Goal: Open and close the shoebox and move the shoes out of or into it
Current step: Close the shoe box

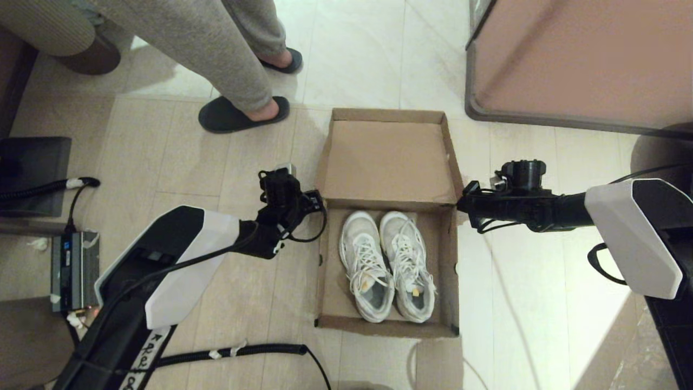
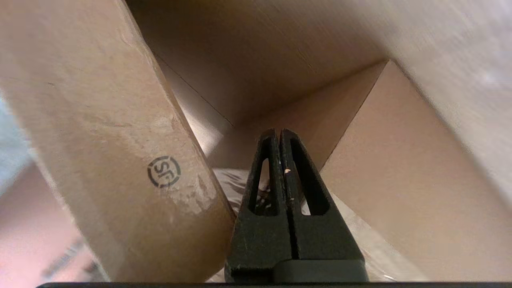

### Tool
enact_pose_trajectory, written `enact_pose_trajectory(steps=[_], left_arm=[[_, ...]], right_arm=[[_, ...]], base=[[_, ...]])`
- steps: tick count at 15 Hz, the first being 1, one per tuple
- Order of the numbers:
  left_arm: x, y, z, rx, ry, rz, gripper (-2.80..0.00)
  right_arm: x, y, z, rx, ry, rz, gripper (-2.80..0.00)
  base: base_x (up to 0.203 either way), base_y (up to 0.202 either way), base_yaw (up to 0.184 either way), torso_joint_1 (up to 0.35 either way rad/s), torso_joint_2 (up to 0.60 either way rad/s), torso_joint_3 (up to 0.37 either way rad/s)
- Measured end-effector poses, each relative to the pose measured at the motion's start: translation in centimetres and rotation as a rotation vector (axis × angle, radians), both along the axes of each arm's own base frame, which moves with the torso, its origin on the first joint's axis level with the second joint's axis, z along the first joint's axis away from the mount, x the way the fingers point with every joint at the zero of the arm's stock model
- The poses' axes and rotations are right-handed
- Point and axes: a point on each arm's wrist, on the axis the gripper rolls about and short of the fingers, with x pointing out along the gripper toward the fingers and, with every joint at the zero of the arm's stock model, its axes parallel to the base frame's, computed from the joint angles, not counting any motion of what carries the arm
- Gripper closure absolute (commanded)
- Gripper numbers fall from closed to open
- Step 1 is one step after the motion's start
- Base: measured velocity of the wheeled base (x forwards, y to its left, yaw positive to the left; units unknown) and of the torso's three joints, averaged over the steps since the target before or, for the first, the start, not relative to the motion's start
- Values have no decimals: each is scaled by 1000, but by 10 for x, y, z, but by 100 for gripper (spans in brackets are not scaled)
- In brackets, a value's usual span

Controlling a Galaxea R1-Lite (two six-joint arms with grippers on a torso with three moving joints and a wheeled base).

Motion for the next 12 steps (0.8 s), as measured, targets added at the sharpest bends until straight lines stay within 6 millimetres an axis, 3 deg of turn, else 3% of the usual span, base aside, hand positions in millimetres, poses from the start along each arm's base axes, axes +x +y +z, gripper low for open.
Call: enact_pose_trajectory(steps=[3,6,12], left_arm=[[2,8,-2,11,20,9,0],[-9,11,-10,39,80,33,0],[-47,11,-20,94,210,26,0]], right_arm=[[-20,-2,-23,-76,51,45,0],[-37,-7,-28,-112,82,57,0],[-31,-13,-16,-139,8,-27,0]], base=[[0,0,0,0,0,0],[0,0,0,0,0,0],[0,0,0,0,0,0]])
